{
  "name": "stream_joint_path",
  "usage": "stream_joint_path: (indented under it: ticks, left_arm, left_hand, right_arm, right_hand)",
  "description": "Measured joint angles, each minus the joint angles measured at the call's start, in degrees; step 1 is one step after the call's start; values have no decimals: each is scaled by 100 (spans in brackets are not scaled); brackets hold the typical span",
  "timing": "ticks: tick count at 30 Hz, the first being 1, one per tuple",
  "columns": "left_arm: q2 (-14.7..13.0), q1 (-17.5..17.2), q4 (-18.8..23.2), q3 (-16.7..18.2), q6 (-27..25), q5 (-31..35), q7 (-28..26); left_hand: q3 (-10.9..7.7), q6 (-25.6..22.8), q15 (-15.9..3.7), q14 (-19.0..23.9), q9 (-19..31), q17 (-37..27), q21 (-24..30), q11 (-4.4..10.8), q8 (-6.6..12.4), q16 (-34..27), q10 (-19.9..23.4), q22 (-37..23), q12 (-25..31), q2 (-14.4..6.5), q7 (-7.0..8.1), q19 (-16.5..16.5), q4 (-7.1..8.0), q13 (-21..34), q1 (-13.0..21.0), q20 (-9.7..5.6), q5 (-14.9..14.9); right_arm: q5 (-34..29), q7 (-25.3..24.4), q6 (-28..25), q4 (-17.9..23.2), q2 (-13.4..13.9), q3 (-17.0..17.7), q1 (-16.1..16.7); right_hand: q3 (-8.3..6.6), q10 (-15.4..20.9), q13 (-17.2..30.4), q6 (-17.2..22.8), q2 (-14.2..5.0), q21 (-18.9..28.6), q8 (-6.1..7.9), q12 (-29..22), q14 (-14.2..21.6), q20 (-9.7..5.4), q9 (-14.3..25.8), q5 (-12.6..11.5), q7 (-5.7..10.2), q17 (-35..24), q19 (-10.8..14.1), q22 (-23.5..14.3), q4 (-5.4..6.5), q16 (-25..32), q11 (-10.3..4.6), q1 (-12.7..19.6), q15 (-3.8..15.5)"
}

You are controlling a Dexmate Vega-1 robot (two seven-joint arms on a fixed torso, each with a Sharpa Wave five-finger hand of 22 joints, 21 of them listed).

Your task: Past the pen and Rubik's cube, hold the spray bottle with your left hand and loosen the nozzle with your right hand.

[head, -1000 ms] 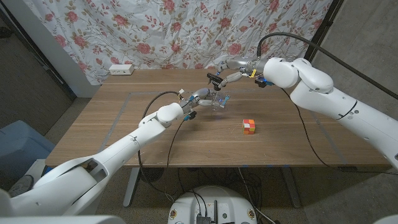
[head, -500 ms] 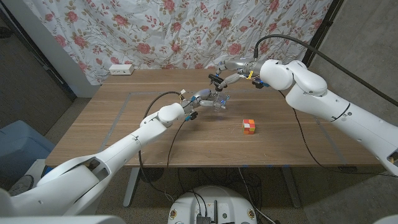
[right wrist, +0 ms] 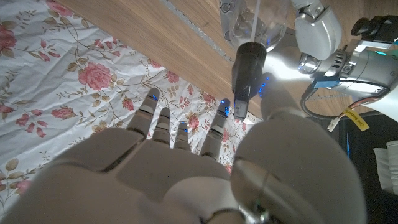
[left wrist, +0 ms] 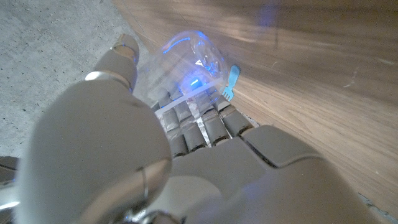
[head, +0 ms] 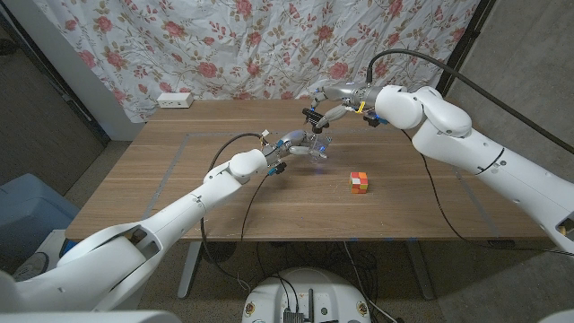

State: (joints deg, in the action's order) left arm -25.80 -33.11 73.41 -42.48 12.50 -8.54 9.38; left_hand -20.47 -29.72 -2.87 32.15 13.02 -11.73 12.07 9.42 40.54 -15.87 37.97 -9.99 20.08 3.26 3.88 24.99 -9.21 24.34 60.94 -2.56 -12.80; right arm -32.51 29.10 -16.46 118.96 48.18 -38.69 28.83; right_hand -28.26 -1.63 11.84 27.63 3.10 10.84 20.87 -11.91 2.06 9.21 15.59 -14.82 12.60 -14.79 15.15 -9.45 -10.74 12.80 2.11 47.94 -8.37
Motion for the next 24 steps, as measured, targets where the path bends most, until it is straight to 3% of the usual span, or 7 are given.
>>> stream_joint_path:
  ticks: [5,18,24]
  left_arm:
    - [29,20,-50,-17,14,-44,86]
    - [89,55,-147,-52,22,-93,165]
    - [111,77,-195,-66,21,-101,185]
  left_hand:
    - [1,0,0,0,0,0,0,-1,-1,0,-1,0,-40,-8,0,0,-1,0,8,0,0]
    - [15,1,0,0,1,0,0,-32,45,20,30,0,-40,-8,-1,0,-15,-1,8,0,0]
    - [16,1,0,0,1,-1,0,-32,44,19,30,0,-61,-8,-2,0,-16,-1,8,0,0]
  right_arm:
    - [87,24,101,-22,3,10,-10]
    - [342,179,293,-270,17,47,-166]
    - [482,230,368,-352,11,47,-213]
  right_hand:
    - [-23,53,0,82,-71,0,78,0,-21,1,0,43,1,0,42,0,24,0,-52,81,61]
    - [-63,133,-13,372,-42,0,231,0,-31,-41,52,86,-18,1,83,0,16,45,-131,382,112]
    - [-87,195,-13,555,-155,0,330,0,-31,-61,52,131,2,-27,103,0,40,45,-194,556,174]
